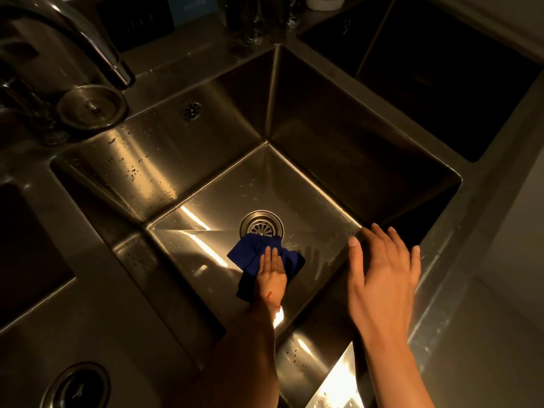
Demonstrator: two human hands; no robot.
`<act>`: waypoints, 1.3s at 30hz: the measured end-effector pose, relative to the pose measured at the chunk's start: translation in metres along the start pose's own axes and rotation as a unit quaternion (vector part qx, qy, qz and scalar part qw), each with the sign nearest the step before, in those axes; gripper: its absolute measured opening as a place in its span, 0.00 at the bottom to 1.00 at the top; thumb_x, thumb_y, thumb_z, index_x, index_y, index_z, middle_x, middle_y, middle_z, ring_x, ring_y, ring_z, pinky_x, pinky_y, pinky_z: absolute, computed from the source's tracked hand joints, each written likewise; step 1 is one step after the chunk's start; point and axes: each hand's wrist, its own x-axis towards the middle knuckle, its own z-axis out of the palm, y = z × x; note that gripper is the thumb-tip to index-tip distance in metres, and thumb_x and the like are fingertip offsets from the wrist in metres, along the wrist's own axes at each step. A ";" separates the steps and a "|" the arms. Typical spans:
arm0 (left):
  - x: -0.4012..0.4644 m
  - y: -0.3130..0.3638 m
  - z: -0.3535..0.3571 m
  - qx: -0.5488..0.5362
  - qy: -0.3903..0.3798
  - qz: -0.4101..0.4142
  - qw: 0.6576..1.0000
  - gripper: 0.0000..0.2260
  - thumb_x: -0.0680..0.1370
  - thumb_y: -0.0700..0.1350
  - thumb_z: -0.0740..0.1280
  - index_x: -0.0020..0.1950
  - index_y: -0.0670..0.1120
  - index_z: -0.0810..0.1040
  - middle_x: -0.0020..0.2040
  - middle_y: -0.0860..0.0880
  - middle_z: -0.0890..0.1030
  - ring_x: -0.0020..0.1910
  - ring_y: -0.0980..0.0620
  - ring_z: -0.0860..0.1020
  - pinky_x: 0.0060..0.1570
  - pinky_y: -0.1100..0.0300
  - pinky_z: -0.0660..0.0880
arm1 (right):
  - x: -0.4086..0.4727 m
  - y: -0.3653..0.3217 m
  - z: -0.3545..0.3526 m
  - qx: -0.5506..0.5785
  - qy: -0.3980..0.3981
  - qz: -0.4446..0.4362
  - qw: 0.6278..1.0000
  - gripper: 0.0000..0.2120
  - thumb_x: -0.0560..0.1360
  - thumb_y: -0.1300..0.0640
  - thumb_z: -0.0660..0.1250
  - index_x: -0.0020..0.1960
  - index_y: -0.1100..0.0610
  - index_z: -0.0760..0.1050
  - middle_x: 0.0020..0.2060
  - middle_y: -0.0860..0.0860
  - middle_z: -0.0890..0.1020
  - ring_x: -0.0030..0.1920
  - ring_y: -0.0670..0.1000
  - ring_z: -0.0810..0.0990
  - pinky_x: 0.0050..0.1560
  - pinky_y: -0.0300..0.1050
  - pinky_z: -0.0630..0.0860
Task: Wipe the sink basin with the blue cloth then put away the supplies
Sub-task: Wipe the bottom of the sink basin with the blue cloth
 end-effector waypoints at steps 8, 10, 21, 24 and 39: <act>-0.013 -0.025 0.008 0.043 -0.012 -0.034 0.998 0.24 0.84 0.41 0.48 0.76 0.33 0.43 0.77 0.35 0.44 0.76 0.35 0.43 0.75 0.45 0.44 | 0.000 -0.001 -0.002 0.006 -0.003 0.005 1.000 0.24 0.77 0.45 0.50 0.61 0.59 0.74 0.62 0.56 0.75 0.69 0.54 0.64 0.72 0.51 0.45; -0.012 -0.021 0.004 0.041 -0.021 -0.043 0.998 0.25 0.84 0.43 0.48 0.76 0.34 0.43 0.77 0.36 0.44 0.76 0.36 0.43 0.75 0.45 0.44 | 0.000 -0.002 -0.002 0.006 -0.004 0.007 1.000 0.24 0.77 0.45 0.51 0.61 0.59 0.74 0.62 0.56 0.75 0.69 0.54 0.64 0.72 0.52 0.46; -0.015 0.011 -0.001 -0.020 -0.006 -0.022 1.000 0.22 0.83 0.35 0.46 0.76 0.34 0.47 0.78 0.37 0.46 0.76 0.37 0.41 0.75 0.46 0.41 | 0.000 -0.002 -0.001 0.007 0.001 0.004 1.000 0.24 0.77 0.45 0.50 0.61 0.59 0.74 0.62 0.56 0.75 0.69 0.54 0.64 0.72 0.51 0.45; -0.014 0.000 -0.003 -0.012 -0.016 -0.026 0.999 0.22 0.84 0.38 0.46 0.77 0.35 0.45 0.78 0.38 0.45 0.76 0.37 0.41 0.75 0.48 0.41 | 0.000 -0.002 -0.002 0.010 0.000 0.002 1.000 0.24 0.77 0.45 0.50 0.61 0.59 0.74 0.62 0.55 0.75 0.69 0.53 0.64 0.72 0.51 0.45; -0.019 0.010 0.002 0.009 -0.012 -0.018 1.000 0.22 0.83 0.37 0.47 0.76 0.33 0.47 0.77 0.36 0.46 0.76 0.35 0.42 0.74 0.44 0.43 | 0.000 -0.002 -0.002 0.007 0.000 0.004 1.000 0.24 0.77 0.45 0.51 0.61 0.59 0.74 0.62 0.56 0.75 0.69 0.54 0.64 0.72 0.51 0.46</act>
